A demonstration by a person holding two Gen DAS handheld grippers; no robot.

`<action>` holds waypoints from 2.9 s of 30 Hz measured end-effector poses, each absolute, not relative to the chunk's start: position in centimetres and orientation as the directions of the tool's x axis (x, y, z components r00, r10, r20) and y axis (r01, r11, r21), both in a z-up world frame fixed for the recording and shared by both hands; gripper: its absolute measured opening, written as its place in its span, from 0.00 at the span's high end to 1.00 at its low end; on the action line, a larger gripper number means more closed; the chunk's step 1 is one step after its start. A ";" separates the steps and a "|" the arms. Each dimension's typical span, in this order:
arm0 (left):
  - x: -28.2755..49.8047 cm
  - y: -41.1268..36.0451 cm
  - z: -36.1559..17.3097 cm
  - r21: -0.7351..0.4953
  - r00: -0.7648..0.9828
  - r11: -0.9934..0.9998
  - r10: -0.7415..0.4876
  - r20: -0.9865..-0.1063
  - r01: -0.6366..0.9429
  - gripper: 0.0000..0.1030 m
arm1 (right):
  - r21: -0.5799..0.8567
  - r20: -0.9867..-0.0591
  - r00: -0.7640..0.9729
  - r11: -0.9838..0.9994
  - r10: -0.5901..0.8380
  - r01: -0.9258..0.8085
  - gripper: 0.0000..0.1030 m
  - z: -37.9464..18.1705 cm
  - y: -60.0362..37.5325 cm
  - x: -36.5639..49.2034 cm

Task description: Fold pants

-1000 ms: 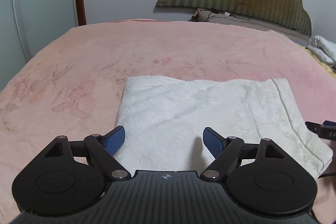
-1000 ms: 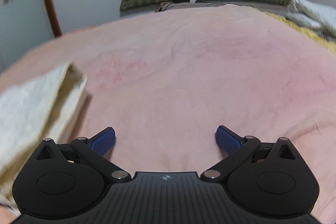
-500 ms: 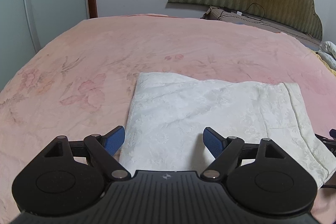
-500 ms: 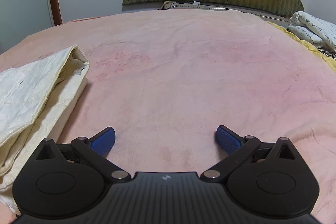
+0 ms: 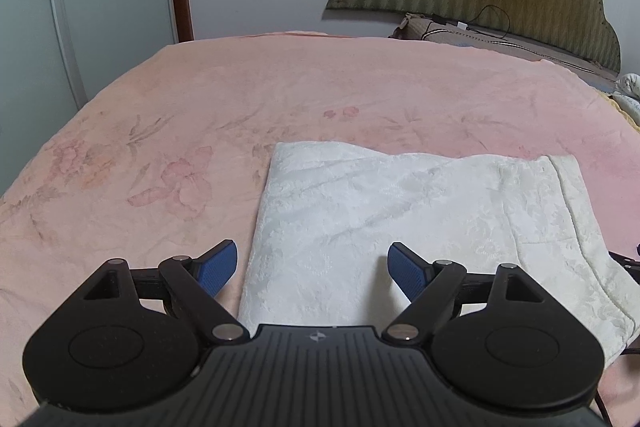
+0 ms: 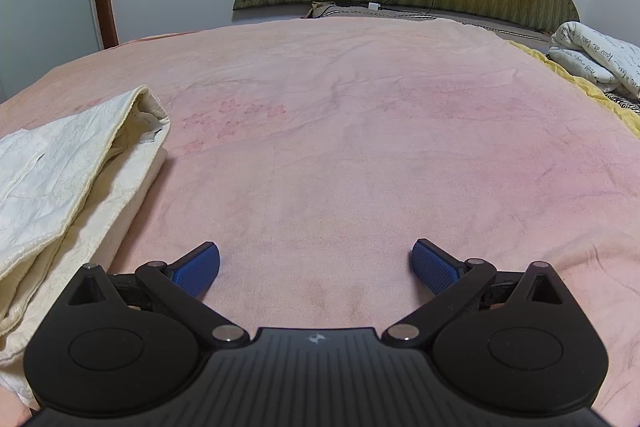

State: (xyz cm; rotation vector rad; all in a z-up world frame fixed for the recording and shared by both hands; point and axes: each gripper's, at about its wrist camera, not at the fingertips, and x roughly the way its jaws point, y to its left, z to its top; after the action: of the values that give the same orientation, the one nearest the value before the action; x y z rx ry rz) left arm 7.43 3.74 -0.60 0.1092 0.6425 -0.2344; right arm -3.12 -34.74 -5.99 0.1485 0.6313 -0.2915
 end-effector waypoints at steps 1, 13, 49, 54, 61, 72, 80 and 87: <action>7.4 3.7 -0.7 0.032 0.776 0.967 -0.181 -0.605 0.251 0.18 | 0.048 -0.600 0.768 0.949 -0.223 0.313 0.00 -6.0 -34.7 -3.1; 7.6 3.7 -0.8 0.040 0.775 0.968 -0.174 -0.608 0.248 0.17 | 0.048 -0.600 0.768 0.949 -0.223 0.313 0.00 -6.0 -34.7 -3.1; 6.8 3.1 -0.4 0.071 0.787 0.960 -0.177 -0.591 0.270 0.16 | 0.048 -0.600 0.768 0.948 -0.223 0.313 0.00 -6.0 -34.7 -3.1; 6.8 3.2 -0.4 0.054 0.781 0.960 -0.190 -0.595 0.274 0.16 | 0.048 -0.600 0.768 0.948 -0.224 0.313 0.00 -6.0 -34.7 -3.1; 6.9 3.2 -0.4 0.023 0.758 0.950 -0.232 -0.609 0.310 0.18 | 0.048 -0.600 0.768 0.948 -0.224 0.313 0.00 -6.0 -34.7 -3.1; 6.1 3.6 0.0 0.035 0.815 0.957 -0.226 -0.533 0.289 0.17 | 0.048 -0.600 0.768 0.948 -0.224 0.314 0.00 -6.0 -34.7 -3.0; 6.4 3.4 -0.4 0.054 0.790 0.949 -0.225 -0.570 0.309 0.16 | 0.047 -0.600 0.768 0.948 -0.224 0.314 0.00 -6.0 -34.7 -3.0; 6.5 3.5 -0.3 0.054 0.785 0.955 -0.208 -0.583 0.293 0.16 | 0.047 -0.600 0.768 0.948 -0.224 0.314 0.00 -6.0 -34.7 -3.1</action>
State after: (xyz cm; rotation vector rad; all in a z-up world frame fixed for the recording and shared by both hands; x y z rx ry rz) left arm 6.50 3.48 -0.32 0.1443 0.6104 -0.2714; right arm -3.05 -34.67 -5.99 0.1482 0.6316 -0.2928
